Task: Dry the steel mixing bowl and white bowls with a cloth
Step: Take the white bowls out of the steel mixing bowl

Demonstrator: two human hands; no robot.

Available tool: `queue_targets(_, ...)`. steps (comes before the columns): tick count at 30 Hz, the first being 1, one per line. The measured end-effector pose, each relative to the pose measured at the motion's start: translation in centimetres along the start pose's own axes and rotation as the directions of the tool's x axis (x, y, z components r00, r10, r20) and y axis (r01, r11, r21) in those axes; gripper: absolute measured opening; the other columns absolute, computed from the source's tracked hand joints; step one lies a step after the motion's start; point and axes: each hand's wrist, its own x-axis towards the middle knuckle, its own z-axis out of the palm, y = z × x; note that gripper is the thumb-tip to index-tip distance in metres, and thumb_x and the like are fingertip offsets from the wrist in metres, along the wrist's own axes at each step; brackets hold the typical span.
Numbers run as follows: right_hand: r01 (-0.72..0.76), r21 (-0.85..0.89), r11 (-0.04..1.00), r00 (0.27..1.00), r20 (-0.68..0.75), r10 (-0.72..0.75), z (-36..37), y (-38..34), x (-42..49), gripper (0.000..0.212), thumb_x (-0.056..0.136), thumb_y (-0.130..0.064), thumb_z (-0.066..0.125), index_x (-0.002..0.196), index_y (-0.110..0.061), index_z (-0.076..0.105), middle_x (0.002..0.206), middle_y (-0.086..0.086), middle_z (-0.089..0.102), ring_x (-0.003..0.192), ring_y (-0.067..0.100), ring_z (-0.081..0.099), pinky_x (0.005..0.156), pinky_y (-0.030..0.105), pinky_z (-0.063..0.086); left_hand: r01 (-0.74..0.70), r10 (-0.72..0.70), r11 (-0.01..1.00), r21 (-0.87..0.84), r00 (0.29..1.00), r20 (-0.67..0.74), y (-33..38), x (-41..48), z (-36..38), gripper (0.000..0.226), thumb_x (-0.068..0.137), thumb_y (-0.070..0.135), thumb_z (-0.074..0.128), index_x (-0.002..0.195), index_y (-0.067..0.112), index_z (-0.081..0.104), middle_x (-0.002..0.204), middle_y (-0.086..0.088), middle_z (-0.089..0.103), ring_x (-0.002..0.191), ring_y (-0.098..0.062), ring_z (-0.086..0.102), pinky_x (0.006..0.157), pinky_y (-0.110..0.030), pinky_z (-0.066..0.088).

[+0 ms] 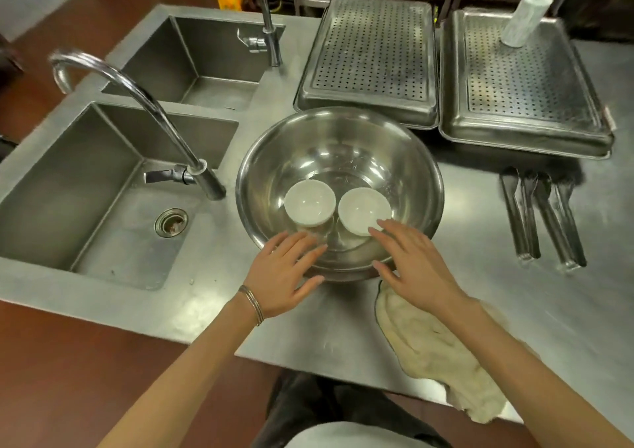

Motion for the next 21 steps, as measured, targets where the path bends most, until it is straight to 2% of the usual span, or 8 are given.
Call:
queue_targets(4, -0.076, 0.021, 0.997, 0.996, 0.042, 0.075, 2.0, 0.1, 0.7, 0.048, 0.088, -0.032, 0.058, 0.132, -0.016, 0.047, 0.137, 0.008, 0.048, 0.127, 0.026, 0.044, 0.105, 0.036, 0.026, -0.077, 0.081, 0.995, -0.061, 0.994, 0.075, -2.0, 0.0, 2.6, 0.052, 0.094, 0.051, 0.028, 0.129, 0.021, 0.052, 0.128, -0.002, 0.057, 0.121, -0.021, 0.05, 0.104, -0.039, 0.033)
queue_targets(7, -0.119, 0.015, 0.993, 0.991, 0.063, 0.118, 2.6, 0.8, 1.8, 0.049, 0.087, -0.03, 0.061, 0.132, -0.014, 0.048, 0.137, 0.01, 0.049, 0.126, 0.029, 0.046, 0.106, 0.038, 0.026, -0.124, 0.126, 0.988, -0.087, 0.992, 0.016, -4.3, 0.5, 3.1, 0.049, 0.094, 0.05, 0.029, 0.124, 0.023, 0.056, 0.123, 0.0, 0.06, 0.117, -0.02, 0.053, 0.103, -0.038, 0.034)
queue_targets(10, -0.164, 0.012, 0.986, 0.977, 0.14, 0.161, 2.6, 2.0, 4.3, 0.054, 0.089, -0.032, 0.057, 0.138, -0.013, 0.04, 0.142, 0.012, 0.04, 0.131, 0.031, 0.037, 0.11, 0.045, 0.029, -0.121, 0.118, 0.988, -0.093, 0.993, -0.03, -6.9, 1.6, 2.9, 0.049, 0.094, 0.05, 0.027, 0.119, 0.024, 0.06, 0.118, 0.002, 0.063, 0.114, -0.02, 0.055, 0.1, -0.036, 0.034)
queue_targets(13, -0.253, -0.043, 0.966, 0.939, 0.23, 0.257, 3.1, 3.5, 7.7, 0.06, 0.093, -0.039, 0.047, 0.144, -0.017, 0.025, 0.149, 0.01, 0.027, 0.137, 0.027, 0.023, 0.111, 0.04, 0.024, -0.106, 0.093, 0.986, -0.13, 0.991, -0.101, -7.6, 2.7, 3.0, 0.044, 0.092, 0.044, 0.032, 0.105, 0.023, 0.068, 0.101, 0.005, 0.069, 0.098, -0.018, 0.063, 0.089, -0.032, 0.039)
queue_targets(15, -0.316, -0.072, 0.946, 0.901, 0.289, 0.323, 4.0, 4.4, 9.6, 0.064, 0.093, -0.042, 0.045, 0.146, -0.018, 0.017, 0.151, 0.009, 0.023, 0.138, 0.026, 0.02, 0.108, 0.041, 0.028, -0.107, 0.077, 0.979, -0.173, 0.982, -0.171, -7.5, 2.8, 3.4, 0.035, 0.087, 0.038, 0.041, 0.092, 0.022, 0.072, 0.086, 0.007, 0.071, 0.084, -0.016, 0.066, 0.081, -0.03, 0.041)
queue_targets(18, -0.393, -0.062, 0.917, 0.838, 0.387, 0.385, 5.1, 5.1, 11.7, 0.071, 0.093, -0.04, 0.047, 0.147, -0.015, 0.009, 0.149, 0.012, 0.025, 0.135, 0.031, 0.028, 0.1, 0.044, 0.037, -0.122, 0.076, 0.972, -0.203, 0.972, -0.22, -7.4, 2.7, 3.9, 0.034, 0.086, 0.037, 0.043, 0.086, 0.022, 0.073, 0.081, 0.008, 0.071, 0.08, -0.014, 0.066, 0.077, -0.028, 0.042)
queue_targets(21, -0.44, -0.117, 0.89, 0.781, 0.439, 0.444, 6.0, 5.4, 13.1, 0.069, 0.093, -0.026, 0.051, 0.147, -0.015, 0.009, 0.146, 0.015, 0.026, 0.125, 0.038, 0.042, 0.095, 0.047, 0.039, -0.12, 0.067, 0.97, -0.213, 0.968, -0.242, -7.4, 2.8, 4.1, 0.034, 0.086, 0.038, 0.043, 0.085, 0.022, 0.073, 0.081, 0.008, 0.071, 0.079, -0.013, 0.066, 0.076, -0.027, 0.041)
